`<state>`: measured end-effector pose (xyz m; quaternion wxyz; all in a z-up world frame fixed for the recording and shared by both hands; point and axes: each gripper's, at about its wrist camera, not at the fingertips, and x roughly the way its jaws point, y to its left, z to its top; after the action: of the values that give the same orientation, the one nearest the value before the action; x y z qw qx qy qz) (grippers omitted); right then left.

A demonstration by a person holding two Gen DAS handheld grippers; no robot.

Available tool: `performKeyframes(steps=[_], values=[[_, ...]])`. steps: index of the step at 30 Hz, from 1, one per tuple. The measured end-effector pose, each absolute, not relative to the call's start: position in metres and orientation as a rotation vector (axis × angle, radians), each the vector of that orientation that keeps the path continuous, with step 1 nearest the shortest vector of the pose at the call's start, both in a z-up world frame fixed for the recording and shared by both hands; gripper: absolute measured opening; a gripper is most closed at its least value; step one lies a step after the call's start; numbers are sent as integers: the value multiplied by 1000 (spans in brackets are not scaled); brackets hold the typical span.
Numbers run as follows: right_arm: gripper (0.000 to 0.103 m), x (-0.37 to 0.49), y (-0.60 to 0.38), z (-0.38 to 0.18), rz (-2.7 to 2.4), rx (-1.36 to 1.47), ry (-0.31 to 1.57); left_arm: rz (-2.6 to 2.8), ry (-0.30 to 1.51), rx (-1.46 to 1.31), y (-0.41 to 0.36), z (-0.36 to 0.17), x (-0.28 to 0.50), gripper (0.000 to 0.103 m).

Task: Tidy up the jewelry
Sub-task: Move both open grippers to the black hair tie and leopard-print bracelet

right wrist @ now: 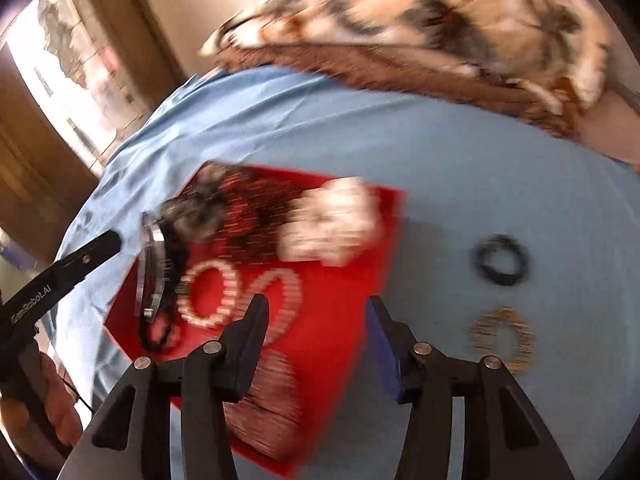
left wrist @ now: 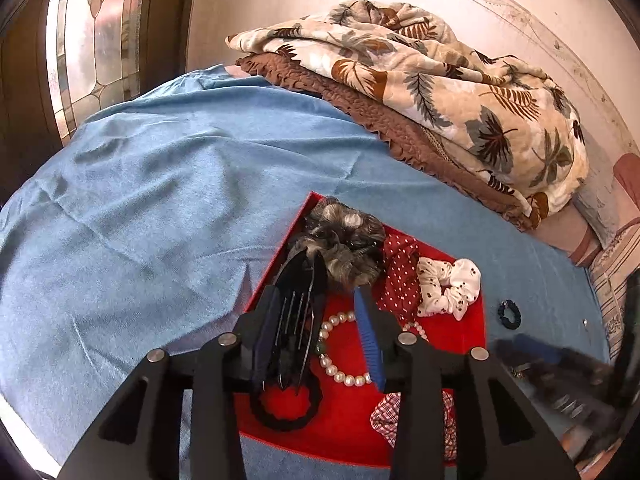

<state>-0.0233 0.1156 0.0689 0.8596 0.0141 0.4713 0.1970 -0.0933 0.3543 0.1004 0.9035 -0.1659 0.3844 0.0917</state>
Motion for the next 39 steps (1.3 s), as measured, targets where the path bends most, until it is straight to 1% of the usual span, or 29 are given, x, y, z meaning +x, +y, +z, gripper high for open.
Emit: performKeyframes(steps=[3, 8, 11, 16, 17, 18, 19, 20, 21, 27, 32, 34, 35, 36, 39], values=[[54, -22, 60, 66, 294, 33, 986, 180, 795, -322, 345, 101, -96, 38], [54, -10, -12, 43, 146, 76, 1060, 168, 783, -272, 328, 103, -96, 40], [50, -6, -21, 27, 145, 83, 1084, 153, 776, -247, 319, 103, -94, 40], [48, 5, -11, 10, 171, 71, 1091, 136, 778, -212, 305, 101, -89, 41], [38, 7, -6, 7, 169, 45, 1092, 132, 777, -207, 303, 101, -88, 41], [24, 7, -3, 4, 161, 24, 1090, 128, 775, -203, 300, 101, -88, 41], [19, 7, -3, 4, 142, -14, 1078, 123, 772, -198, 297, 101, -88, 41], [11, 6, -3, 4, 136, -34, 1074, 117, 769, -193, 294, 102, -88, 41], [10, 4, -7, 5, 129, -43, 1077, 110, 765, -188, 290, 103, -89, 41], [10, -14, -57, 5, 29, -88, 1084, 29, 751, -123, 251, 112, -99, 42], [12, -33, -97, 7, 67, -39, 1060, -66, 814, -111, 206, 115, -92, 44], [19, -38, -105, 8, 91, -1, 1045, -87, 837, -84, 182, 115, -85, 46], [27, -40, -111, 9, 110, 26, 1036, -95, 850, -64, 169, 115, -78, 48], [35, -42, -113, 8, 121, 40, 1029, -96, 860, -50, 161, 114, -73, 53], [36, -43, -120, 6, 156, 81, 1024, -92, 917, -7, 131, 102, -48, 54]])
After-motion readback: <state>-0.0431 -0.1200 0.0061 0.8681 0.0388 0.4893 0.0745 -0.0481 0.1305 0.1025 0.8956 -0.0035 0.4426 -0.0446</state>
